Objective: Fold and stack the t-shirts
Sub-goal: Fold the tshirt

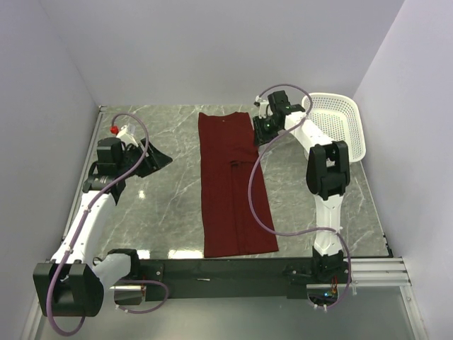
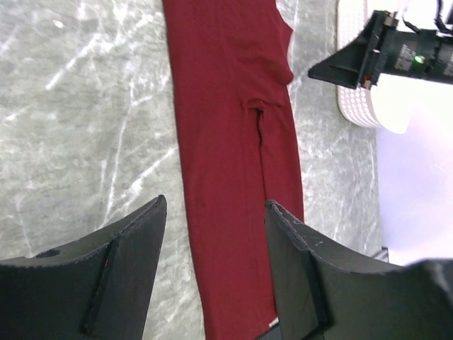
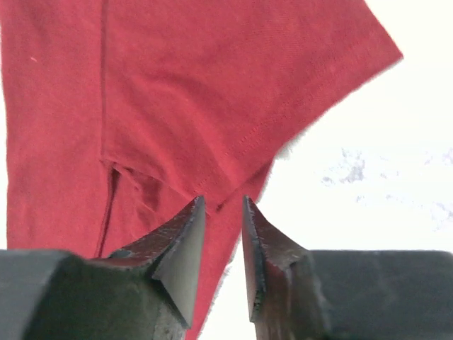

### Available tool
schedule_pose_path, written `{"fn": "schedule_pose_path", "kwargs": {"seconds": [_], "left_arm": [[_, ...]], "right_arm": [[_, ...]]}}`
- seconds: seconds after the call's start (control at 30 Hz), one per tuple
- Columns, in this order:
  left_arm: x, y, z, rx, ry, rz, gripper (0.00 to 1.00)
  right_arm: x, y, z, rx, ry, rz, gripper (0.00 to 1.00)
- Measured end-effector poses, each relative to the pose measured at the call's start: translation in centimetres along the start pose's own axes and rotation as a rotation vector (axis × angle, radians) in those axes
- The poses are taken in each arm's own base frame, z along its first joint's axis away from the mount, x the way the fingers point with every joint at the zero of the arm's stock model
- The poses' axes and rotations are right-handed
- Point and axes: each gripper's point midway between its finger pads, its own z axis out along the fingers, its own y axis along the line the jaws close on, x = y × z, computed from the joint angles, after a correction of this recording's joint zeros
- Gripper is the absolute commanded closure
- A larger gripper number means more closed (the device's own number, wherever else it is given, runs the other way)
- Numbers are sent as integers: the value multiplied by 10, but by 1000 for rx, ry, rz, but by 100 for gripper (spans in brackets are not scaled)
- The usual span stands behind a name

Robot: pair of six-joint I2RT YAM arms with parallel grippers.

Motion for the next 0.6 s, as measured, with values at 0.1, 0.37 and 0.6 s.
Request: {"fn": "schedule_pose_path", "kwargs": {"seconds": [0.1, 0.37, 0.6], "left_arm": [[5, -4, 0, 30, 23, -4, 37], [51, -44, 34, 190, 192, 80, 38], [109, -85, 100, 257, 377, 258, 41]], "right_arm": [[6, -7, 0, 2, 11, 20, 64], [-7, -43, -5, -20, -30, 256, 59], [-17, -65, 41, -6, -25, 463, 57]]}}
